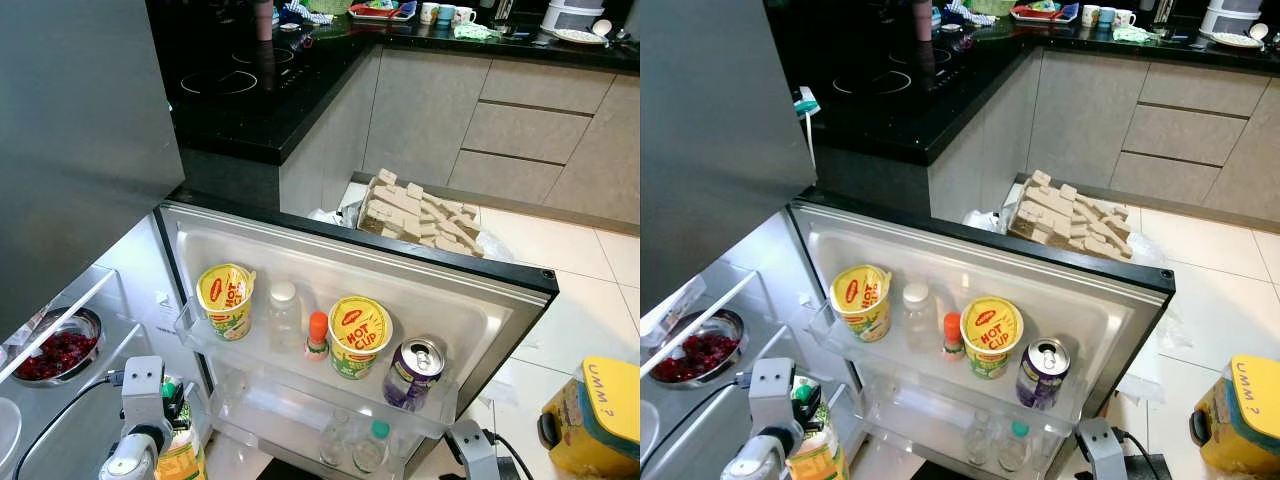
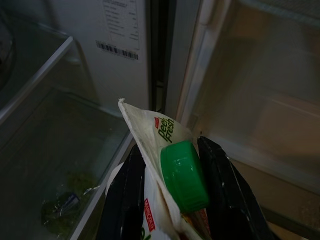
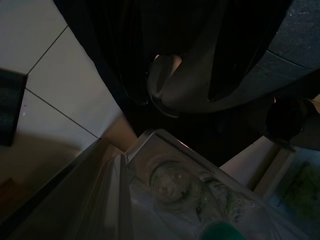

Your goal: Restocking fridge

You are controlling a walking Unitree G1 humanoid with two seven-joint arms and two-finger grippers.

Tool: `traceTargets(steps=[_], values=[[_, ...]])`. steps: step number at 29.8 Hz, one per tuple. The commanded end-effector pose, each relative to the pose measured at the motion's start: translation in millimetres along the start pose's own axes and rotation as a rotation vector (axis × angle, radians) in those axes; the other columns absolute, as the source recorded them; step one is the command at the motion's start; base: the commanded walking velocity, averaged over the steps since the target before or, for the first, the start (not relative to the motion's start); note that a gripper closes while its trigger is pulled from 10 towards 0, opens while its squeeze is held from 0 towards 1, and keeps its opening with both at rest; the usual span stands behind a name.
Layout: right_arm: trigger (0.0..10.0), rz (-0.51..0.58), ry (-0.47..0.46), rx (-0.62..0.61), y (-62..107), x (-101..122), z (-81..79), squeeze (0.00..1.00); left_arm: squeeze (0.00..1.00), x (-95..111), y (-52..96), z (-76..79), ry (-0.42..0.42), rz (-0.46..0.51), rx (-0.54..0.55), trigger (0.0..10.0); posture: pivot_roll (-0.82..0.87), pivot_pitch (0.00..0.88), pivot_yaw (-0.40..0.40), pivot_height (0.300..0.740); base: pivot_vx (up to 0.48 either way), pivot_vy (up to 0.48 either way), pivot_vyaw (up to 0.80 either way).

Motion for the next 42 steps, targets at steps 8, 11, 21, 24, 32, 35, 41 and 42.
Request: traceTargets(steps=[8,11,21,24,32,35,41,42], values=[[10.0,0.006,-0.006,0.029,-0.2,1.0,-3.1,0.00,0.00,9.6,-1.7,-3.4,-0.044,0.026,-0.010,10.0,-0.05,0.000,-0.007,0.632,0.000,0.000,0.00],[10.0,0.052,-0.002,0.053,-1.8,14.8,-2.5,0.00,0.00,12.9,-3.2,-1.3,-0.050,0.037,-0.020,10.0,-0.05,0.000,-0.007,0.627,0.000,0.000,0.00],[10.0,0.130,0.036,0.131,-4.3,40.1,-6.9,0.00,0.00,19.3,-6.0,3.9,-0.054,0.061,-0.041,10.0,-0.05,0.000,-0.011,0.627,0.000,0.000,0.00],[10.0,0.155,0.058,0.164,-4.6,48.6,-9.4,0.00,0.00,25.8,-8.3,6.7,-0.055,0.084,-0.054,10.0,-0.05,0.000,-0.012,0.627,0.000,0.000,0.00],[10.0,0.207,0.133,0.250,-5.5,71.0,-16.9,0.00,0.00,50.1,-15.5,17.2,-0.064,0.167,-0.108,10.0,-0.05,0.000,-0.014,0.627,0.000,0.000,0.00],[10.0,0.224,0.151,0.276,-5.4,77.4,-19.7,0.00,0.00,57.3,-17.3,20.8,-0.070,0.192,-0.123,10.0,-0.05,0.000,-0.014,0.618,0.000,0.000,0.00],[10.0,0.252,0.170,0.317,-4.8,86.5,-24.2,0.00,0.00,63.0,-18.5,24.5,-0.076,0.213,-0.138,10.0,-0.05,0.000,-0.015,0.608,0.000,0.000,0.00],[10.0,0.252,0.170,0.317,-4.8,86.5,-24.2,0.00,0.00,63.0,-18.5,24.5,-0.076,0.213,-0.138,10.0,-0.05,0.000,-0.015,0.608,0.000,0.000,0.00]])
Point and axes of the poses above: a point about 5 cm out from each wrist's last joint towards the gripper, its own y axis pointing back from the gripper into the wrist, its own x axis along the axis of the wrist's last joint, z = x × y, the point moved 5 cm from there along -y, pointing out of the wrist towards the gripper, and after that the axes turned 6 degrees about y, right-handed, at the moved point
